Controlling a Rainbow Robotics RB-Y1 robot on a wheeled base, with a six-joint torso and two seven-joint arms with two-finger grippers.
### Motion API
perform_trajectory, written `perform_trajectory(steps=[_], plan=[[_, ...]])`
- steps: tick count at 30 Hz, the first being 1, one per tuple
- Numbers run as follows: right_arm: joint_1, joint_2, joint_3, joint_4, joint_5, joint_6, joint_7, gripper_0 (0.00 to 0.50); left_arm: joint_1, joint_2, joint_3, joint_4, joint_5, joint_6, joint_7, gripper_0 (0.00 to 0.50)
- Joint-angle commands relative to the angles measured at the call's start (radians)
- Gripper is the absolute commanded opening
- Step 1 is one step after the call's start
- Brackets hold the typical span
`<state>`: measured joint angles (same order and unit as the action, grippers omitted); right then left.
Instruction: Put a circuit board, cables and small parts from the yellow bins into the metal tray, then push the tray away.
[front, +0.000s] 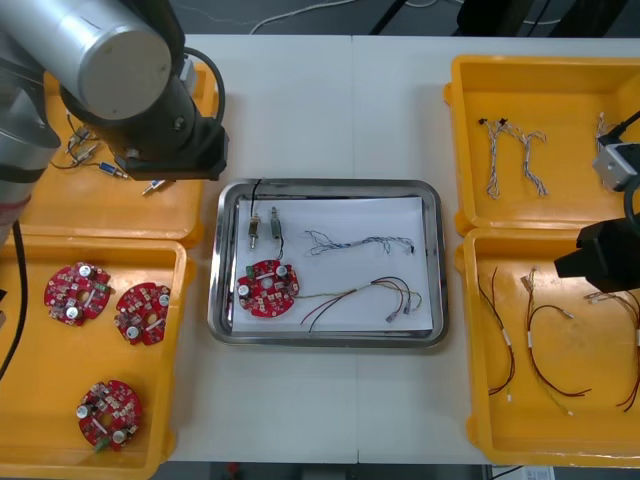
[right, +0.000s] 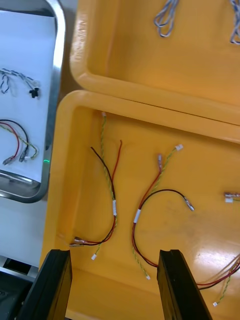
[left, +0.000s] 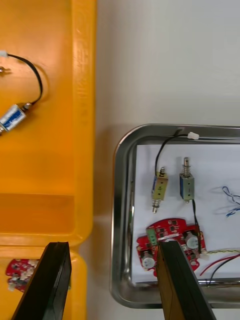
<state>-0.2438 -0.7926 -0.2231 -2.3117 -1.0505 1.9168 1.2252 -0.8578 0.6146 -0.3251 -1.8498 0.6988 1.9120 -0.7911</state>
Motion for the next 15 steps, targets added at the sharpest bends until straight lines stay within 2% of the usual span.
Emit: perform_trajectory(steps=[1, 4, 10, 15], plan=[[-0.094, -0.037, 0.128, -0.061, -0.008, 0.003, 0.071, 0.5, 0.009, 0.108, 0.069, -0.062, 0.07, 0.008, -0.056, 0.5], [-0.121, -0.039, 0.185, -0.077, -0.009, 0.003, 0.08, 0.5, 0.052, 0.14, 0.112, -0.083, 0.099, 0.002, -0.091, 0.5], [-0.181, -0.031, 0.329, -0.092, -0.003, 0.003, 0.105, 0.5, 0.201, 0.169, 0.273, -0.131, 0.13, 0.002, -0.249, 0.5], [-0.259, 0.012, 0.444, -0.095, 0.027, 0.003, 0.134, 0.5, 0.295, 0.214, 0.353, -0.154, 0.142, 0.004, -0.344, 0.5]])
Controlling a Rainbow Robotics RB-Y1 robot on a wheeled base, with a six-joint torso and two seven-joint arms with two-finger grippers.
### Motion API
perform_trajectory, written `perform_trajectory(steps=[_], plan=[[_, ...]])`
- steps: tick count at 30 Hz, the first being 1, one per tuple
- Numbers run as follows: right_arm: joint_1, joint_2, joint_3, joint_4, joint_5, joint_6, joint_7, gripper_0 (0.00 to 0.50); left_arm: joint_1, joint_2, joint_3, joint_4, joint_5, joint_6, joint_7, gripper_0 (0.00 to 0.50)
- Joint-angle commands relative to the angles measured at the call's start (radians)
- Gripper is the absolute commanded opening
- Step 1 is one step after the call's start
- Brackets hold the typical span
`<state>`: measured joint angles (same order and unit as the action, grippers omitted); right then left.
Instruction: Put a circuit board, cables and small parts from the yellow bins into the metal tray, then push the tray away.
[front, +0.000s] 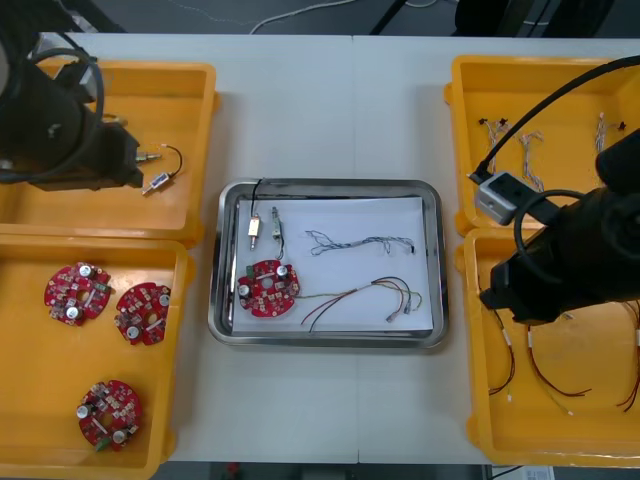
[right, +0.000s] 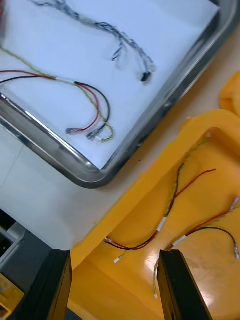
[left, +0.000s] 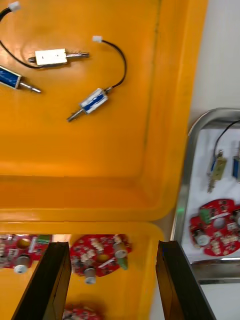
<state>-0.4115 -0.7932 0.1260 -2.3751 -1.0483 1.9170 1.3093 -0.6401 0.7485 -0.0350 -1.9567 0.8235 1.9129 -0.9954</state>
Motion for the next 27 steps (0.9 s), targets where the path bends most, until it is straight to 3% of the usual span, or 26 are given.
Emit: perform_trajectory(steps=[1, 10, 19, 27], plan=[[-0.099, 0.019, 0.107, -0.029, 0.028, 0.003, 0.053, 0.5, 0.085, 0.086, 0.069, -0.05, 0.02, 0.003, -0.147, 0.5], [-0.231, 0.111, 0.31, 0.034, 0.102, 0.003, 0.105, 0.5, 0.2, 0.106, 0.173, -0.067, 0.035, -0.018, -0.21, 0.5], [-0.32, 0.198, 0.475, 0.206, 0.179, -0.09, 0.245, 0.5, 0.297, 0.104, 0.265, -0.064, 0.034, -0.067, -0.201, 0.5], [-0.362, 0.227, 0.612, 0.267, 0.251, -0.173, 0.366, 0.5, 0.347, 0.087, 0.287, -0.064, 0.023, -0.129, -0.198, 0.5]])
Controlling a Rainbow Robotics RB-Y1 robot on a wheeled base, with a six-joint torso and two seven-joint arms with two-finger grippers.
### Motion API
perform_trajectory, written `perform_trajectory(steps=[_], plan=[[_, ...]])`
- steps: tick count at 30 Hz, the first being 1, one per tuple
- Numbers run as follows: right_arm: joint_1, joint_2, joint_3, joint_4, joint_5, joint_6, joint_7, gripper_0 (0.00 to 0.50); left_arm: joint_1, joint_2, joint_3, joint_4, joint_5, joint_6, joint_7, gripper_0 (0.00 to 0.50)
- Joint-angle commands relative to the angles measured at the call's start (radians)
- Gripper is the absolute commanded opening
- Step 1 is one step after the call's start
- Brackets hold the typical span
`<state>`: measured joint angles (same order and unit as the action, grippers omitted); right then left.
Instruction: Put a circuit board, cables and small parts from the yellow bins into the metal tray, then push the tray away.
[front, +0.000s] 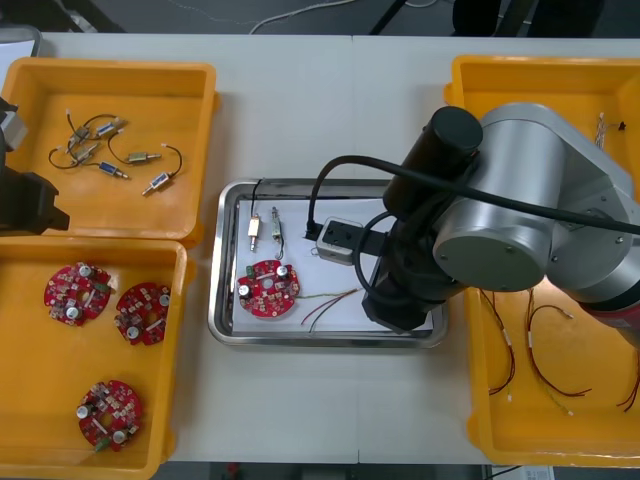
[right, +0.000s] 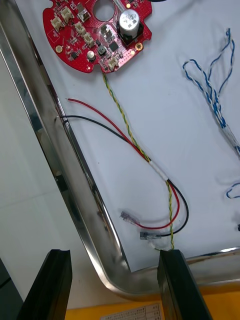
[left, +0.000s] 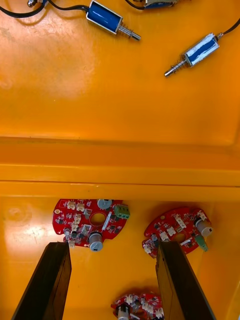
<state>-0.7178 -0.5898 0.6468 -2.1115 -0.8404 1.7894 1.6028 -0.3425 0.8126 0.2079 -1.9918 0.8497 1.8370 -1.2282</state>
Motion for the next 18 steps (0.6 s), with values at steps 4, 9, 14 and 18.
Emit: perform_trajectory(steps=[4, 9, 14, 18], plan=[[-0.066, 0.025, 0.182, 0.005, 0.09, -0.104, 0.118, 0.5, 0.051, 0.023, 0.045, -0.028, -0.017, -0.056, 0.038, 0.5], [-0.08, 0.038, 0.28, 0.005, 0.135, -0.151, 0.129, 0.5, 0.049, 0.023, 0.048, -0.03, -0.032, -0.058, 0.038, 0.5], [-0.103, 0.062, 0.382, 0.03, 0.192, -0.186, 0.137, 0.5, 0.049, 0.023, 0.05, -0.03, -0.058, -0.051, 0.033, 0.5], [-0.114, 0.082, 0.441, 0.068, 0.23, -0.229, 0.138, 0.5, 0.051, 0.023, 0.048, -0.03, -0.064, -0.05, 0.033, 0.5]])
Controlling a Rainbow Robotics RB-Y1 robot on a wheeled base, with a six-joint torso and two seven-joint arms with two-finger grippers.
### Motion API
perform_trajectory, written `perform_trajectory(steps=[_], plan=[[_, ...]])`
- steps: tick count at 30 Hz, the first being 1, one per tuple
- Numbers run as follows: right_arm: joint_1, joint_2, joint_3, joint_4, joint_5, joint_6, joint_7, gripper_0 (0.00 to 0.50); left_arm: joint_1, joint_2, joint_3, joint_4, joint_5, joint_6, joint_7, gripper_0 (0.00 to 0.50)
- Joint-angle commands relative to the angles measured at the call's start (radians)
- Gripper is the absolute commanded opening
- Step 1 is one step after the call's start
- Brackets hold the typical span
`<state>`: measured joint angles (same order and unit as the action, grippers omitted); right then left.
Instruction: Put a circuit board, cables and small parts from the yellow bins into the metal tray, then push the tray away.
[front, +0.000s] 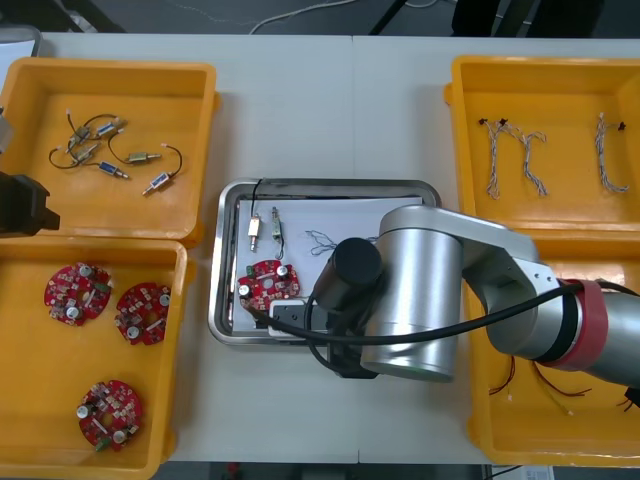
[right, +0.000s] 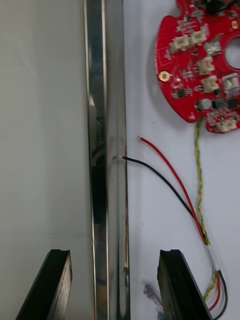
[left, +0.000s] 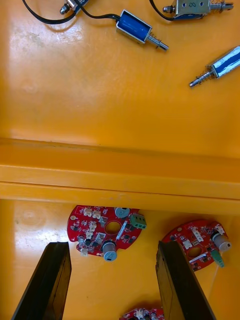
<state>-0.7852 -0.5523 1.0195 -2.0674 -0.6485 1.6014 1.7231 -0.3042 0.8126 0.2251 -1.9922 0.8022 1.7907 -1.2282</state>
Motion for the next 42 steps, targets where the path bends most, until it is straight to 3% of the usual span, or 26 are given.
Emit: perform_trajectory(steps=[1, 15, 25, 27, 29, 31, 32, 33, 42], plan=[[-0.046, 0.046, 0.074, 0.029, 0.044, -0.047, 0.019, 0.5, 0.013, 0.023, 0.033, -0.03, -0.018, -0.004, 0.033, 0.5], [-0.054, 0.081, 0.169, 0.099, 0.109, -0.095, 0.015, 0.5, 0.013, 0.023, 0.031, -0.03, -0.018, 0.013, 0.016, 0.5], [-0.055, 0.094, 0.172, 0.122, 0.113, -0.098, 0.013, 0.5, 0.011, 0.023, 0.029, -0.03, -0.014, 0.013, -0.02, 0.5], [-0.055, 0.095, 0.174, 0.122, 0.113, -0.098, 0.013, 0.451, 0.011, 0.023, 0.029, -0.03, -0.009, 0.012, -0.03, 0.5], [-0.054, 0.097, 0.172, 0.122, 0.115, -0.098, 0.013, 0.275, 0.011, 0.023, 0.029, -0.03, -0.006, 0.013, -0.036, 0.5], [-0.054, 0.098, 0.172, 0.122, 0.119, -0.098, 0.013, 0.059, 0.01, 0.023, 0.026, -0.03, -0.005, 0.016, -0.042, 0.5], [-0.055, 0.098, 0.172, 0.122, 0.121, -0.098, 0.013, 0.025, 0.01, 0.023, 0.023, -0.03, -0.005, 0.019, -0.043, 0.5], [-0.055, 0.098, 0.172, 0.124, 0.122, -0.098, 0.013, 0.0, 0.007, 0.023, 0.017, -0.03, -0.005, 0.026, -0.045, 0.5], [-0.098, 0.072, 0.172, 0.122, 0.13, -0.109, 0.013, 0.0, 0.005, 0.023, 0.017, -0.03, 0.005, 0.049, -0.053, 0.5]])
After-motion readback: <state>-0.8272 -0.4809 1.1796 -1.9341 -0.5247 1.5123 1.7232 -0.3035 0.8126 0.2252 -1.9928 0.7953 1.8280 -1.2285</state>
